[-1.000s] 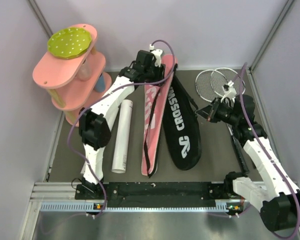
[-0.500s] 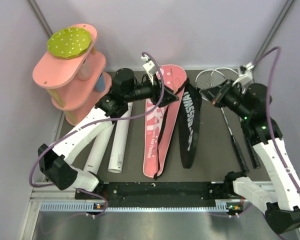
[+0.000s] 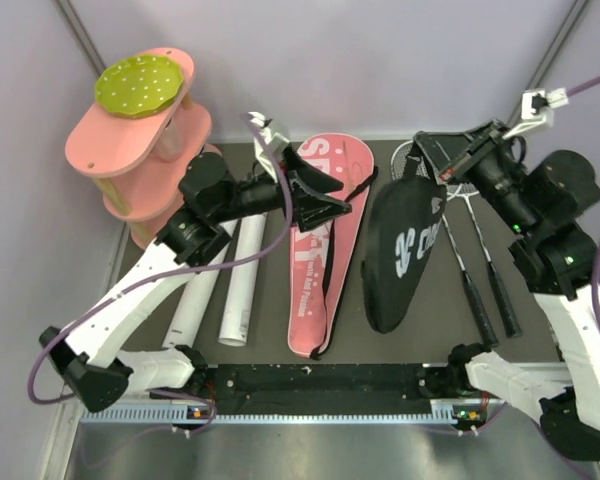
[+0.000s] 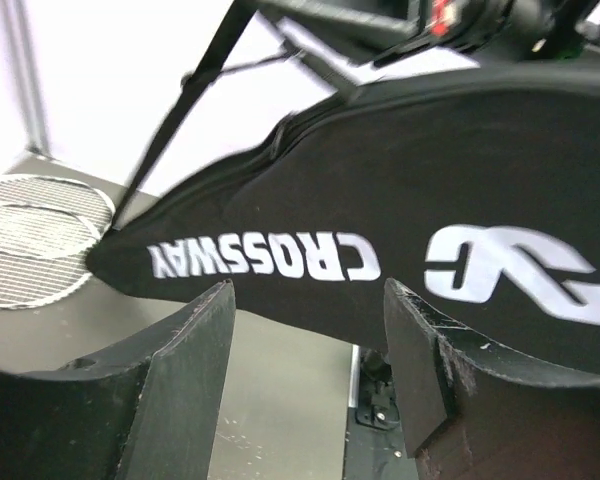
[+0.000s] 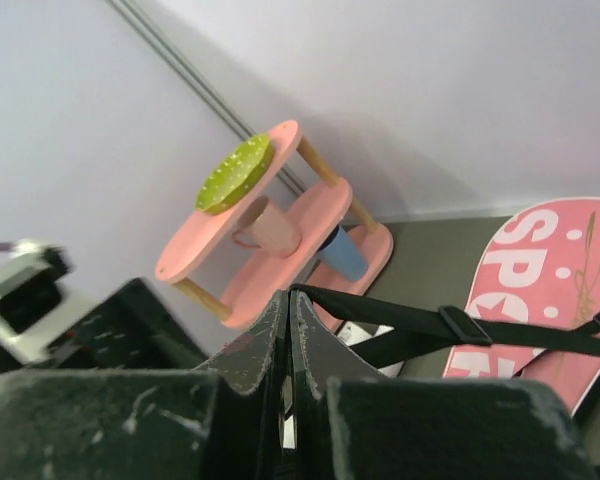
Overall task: Pack up the badminton gear
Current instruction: Pick up the racket bag from the center of the board.
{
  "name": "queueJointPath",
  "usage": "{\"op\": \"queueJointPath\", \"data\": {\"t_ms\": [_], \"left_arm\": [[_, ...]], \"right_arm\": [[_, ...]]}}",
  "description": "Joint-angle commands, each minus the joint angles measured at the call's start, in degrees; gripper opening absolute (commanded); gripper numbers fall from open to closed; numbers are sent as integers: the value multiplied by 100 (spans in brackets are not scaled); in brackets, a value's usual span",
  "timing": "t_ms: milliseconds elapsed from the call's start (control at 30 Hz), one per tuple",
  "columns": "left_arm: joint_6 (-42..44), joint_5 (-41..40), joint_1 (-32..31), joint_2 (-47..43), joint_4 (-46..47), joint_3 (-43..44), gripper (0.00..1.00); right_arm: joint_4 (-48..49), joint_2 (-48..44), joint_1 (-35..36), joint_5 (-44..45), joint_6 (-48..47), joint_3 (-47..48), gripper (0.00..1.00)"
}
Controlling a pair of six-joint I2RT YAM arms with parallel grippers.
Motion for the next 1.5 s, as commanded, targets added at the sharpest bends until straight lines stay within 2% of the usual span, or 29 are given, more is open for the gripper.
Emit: {"op": "queueJointPath", "data": {"t_ms": [0, 33, 67, 100, 167, 300, 333, 367, 400, 500, 567, 633, 733, 800, 900, 1033, 1200, 1333, 1467], "left_arm": [[623, -1099, -13, -875, -724, 24, 64], [748, -1964, -5, -1008, -963, 33, 64], [836, -2373, -5, -1122, -1122, 25, 64], [950, -2821, -5, -1332, -1385, 7, 69], [1082, -3350, -5, -1475, -1527, -98, 71], [1250, -3747, 4, -1624, -2159, -20, 75], [1259, -3992, 13, -1668, -2465, 85, 74], [1206, -4690, 4, -1721, -2581, 103, 73], [1206, -5036, 4, -1869, -2644, 112, 73], [1171, -5558, 4, -2151, -2609, -10, 73], [1057, -5227, 4, -2152, -2487, -46, 73], [855, -4516, 4, -1907, -2503, -11, 74], [372, -3635, 4, -1239, -2565, 25, 75], [-163, -3240, 13, -878, -2172, -228, 73], [-919, -3133, 57, -580, -1029, -834, 72], [-1491, -3238, 110, 149, -562, -793, 73], [-2098, -3247, 118, 1117, 332, -661, 87], [-2537, -3351, 101, 1705, 318, -433, 88], [-2503, -3799, 110, 2031, 361, -301, 87]], "right_arm": [[203, 622, 272, 502, -110, 73, 0], [351, 788, 298, 554, -49, -32, 0], [562, 895, 333, 598, 4, -320, 0], [929, 991, 368, 642, 39, -454, 0], [1204, 1437, 465, 651, 127, -604, 0], [1530, 2230, 571, 545, 146, -429, 0], [1609, 2336, 649, 589, 119, -394, 0], [1645, 2441, 659, 590, 101, -298, 0], [1671, 2643, 659, 538, 119, -262, 0], [1856, 2994, 659, 415, 119, -104, 0], [1900, 3180, 659, 327, 75, 98, 0], [1847, 3400, 668, 239, 57, 300, 0], [1864, 3418, 668, 89, 75, 336, 0], [1926, 3357, 676, 28, 101, 275, 0], [1926, 3304, 668, -7, 145, 143, 0], [1944, 3251, 668, -192, 294, 73, 0], [1900, 3058, 676, -157, 461, -112, 0], [1461, 2865, 659, 324, 304, -85, 0], [1232, 2653, 650, 151, -13, -69, 0]]}}
